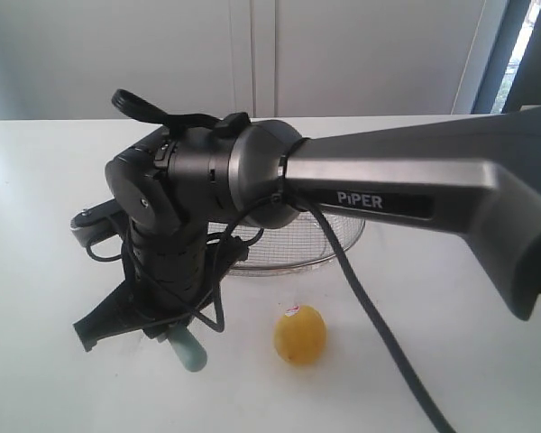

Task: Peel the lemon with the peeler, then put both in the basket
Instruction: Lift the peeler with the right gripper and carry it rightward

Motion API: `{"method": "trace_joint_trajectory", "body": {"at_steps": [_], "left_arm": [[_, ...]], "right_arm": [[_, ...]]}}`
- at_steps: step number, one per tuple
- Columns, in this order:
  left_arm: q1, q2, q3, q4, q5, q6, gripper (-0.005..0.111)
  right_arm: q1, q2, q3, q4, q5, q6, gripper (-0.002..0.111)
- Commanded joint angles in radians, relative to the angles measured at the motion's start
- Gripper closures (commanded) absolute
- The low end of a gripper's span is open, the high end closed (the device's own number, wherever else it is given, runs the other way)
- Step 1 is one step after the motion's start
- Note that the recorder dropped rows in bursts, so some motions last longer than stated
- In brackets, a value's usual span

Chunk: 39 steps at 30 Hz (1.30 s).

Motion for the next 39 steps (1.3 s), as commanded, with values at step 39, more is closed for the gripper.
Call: {"method": "trace_joint_trajectory", "body": {"at_steps": [39], "left_arm": [[0.003,-0.003,0.009,-0.003,0.002,0.000,0.107]], "right_arm": [[-0.096,-0.174,-0.001,0.030,0.096,-0.045,0.108]]}}
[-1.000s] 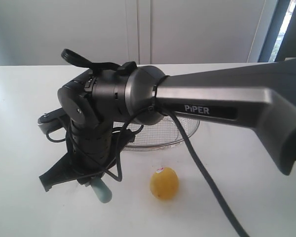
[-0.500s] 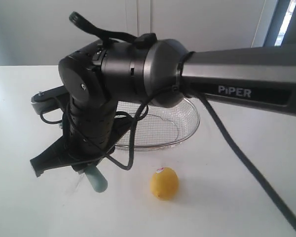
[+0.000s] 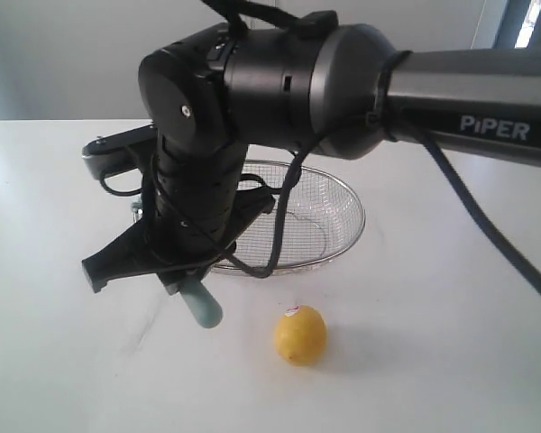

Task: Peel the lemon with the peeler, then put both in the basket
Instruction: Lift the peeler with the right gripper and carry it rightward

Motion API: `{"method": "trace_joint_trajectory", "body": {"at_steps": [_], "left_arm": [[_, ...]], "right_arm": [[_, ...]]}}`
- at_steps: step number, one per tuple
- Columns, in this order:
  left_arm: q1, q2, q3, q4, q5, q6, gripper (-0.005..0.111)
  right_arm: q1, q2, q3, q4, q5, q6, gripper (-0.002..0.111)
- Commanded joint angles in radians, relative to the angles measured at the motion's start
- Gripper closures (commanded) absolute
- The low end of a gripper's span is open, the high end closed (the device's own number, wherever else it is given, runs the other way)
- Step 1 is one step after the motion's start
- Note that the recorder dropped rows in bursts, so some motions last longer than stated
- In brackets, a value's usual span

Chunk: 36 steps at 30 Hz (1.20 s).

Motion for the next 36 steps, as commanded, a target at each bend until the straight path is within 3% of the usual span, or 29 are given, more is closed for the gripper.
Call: {"method": "trace_joint_trajectory", "body": {"at_steps": [1,11,36], "left_arm": [[0.003,-0.003,0.009,-0.003,0.002,0.000,0.107],[0.003,-0.003,0.009,-0.003,0.002,0.000,0.107],[0.003,-0.003,0.009,-0.003,0.002,0.000,0.107]], "right_arm": [[-0.052,-0.015,-0.001,0.000,0.012,-0.027,0.108],[-0.131,-0.030,0.026,0.006,0.031,-0.060,0.108],[-0.424,-0.297,0.336,0.092,0.011,-0.134,0.108]]}}
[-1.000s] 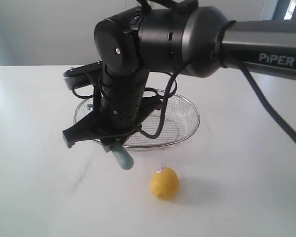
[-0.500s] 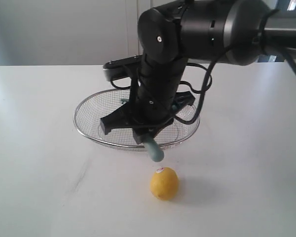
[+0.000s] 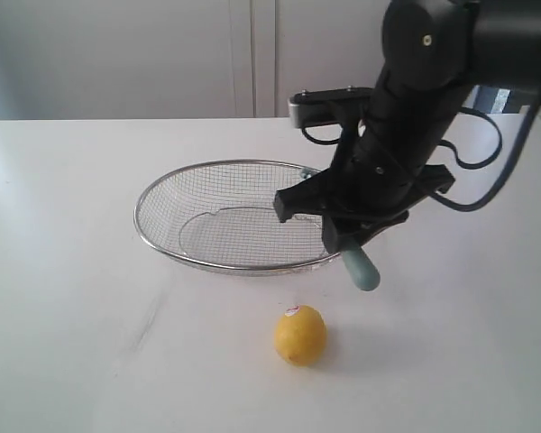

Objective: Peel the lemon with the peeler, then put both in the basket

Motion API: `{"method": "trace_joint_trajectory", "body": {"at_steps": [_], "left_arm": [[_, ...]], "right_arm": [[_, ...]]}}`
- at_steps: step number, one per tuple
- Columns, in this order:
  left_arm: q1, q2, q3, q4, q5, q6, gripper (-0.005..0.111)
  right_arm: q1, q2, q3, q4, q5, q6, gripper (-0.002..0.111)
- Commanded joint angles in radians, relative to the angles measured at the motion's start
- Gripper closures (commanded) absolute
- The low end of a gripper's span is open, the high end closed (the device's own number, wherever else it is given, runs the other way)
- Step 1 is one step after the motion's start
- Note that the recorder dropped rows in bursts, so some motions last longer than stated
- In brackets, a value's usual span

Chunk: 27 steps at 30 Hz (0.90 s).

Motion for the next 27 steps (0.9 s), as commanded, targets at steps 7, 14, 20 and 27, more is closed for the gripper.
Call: {"method": "trace_joint_trajectory", "body": {"at_steps": [7,14,20,27], "left_arm": [[0.003,-0.003,0.009,-0.003,0.002,0.000,0.107],[0.003,-0.003,0.009,-0.003,0.002,0.000,0.107],[0.003,-0.003,0.009,-0.003,0.002,0.000,0.107],[0.003,-0.003,0.009,-0.003,0.002,0.000,0.107]], "right_arm": [[-0.111,-0.122,0.117,0.013,0.001,-0.044,0.108],[-0.118,-0.141,0.148,0.016,0.010,-0.051,0.108],[-0.118,-0.141,0.148,0.016,0.008,-0.051,0.108],[-0.118,-0.141,0.148,-0.003,0.019,-0.051,0.108]]}}
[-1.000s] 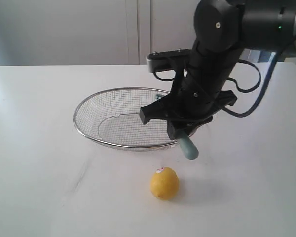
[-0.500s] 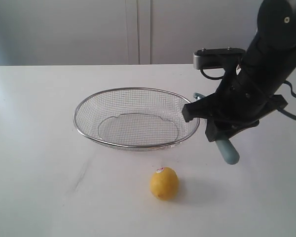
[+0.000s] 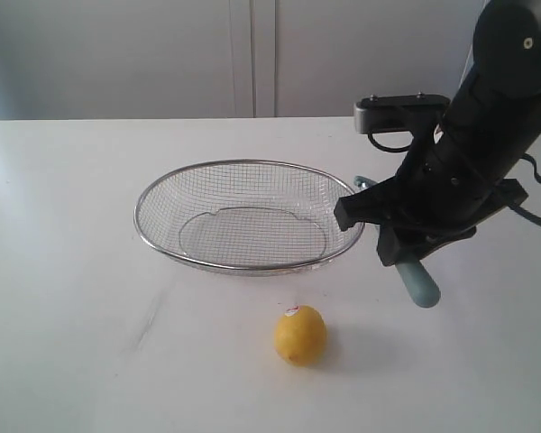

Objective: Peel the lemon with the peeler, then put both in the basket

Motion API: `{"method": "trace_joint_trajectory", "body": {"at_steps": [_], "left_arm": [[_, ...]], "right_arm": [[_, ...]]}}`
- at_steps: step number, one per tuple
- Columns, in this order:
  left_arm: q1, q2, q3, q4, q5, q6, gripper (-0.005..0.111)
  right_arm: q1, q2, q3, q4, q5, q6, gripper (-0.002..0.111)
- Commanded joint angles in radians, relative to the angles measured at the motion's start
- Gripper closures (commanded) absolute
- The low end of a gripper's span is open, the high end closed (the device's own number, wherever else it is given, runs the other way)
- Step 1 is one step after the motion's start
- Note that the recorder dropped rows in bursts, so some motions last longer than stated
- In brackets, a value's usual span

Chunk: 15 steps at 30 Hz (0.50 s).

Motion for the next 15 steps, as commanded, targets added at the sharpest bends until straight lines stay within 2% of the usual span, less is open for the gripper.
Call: {"method": "trace_joint_trajectory", "body": {"at_steps": [1,7,15], "left_arm": [[0.003,-0.003,0.009,-0.003,0.002,0.000,0.107],[0.003,-0.003,0.009,-0.003,0.002,0.000,0.107],[0.003,-0.003,0.009,-0.003,0.002,0.000,0.107]], "right_arm": [[-0.008,-0.012,0.002,-0.033,0.020,-0.011,0.108],[-0.009,-0.012,0.002,-0.052,0.036,-0.017,0.108],[-0.064,-0.012,0.002,-0.045,0.056,-0.076,0.108]]}}
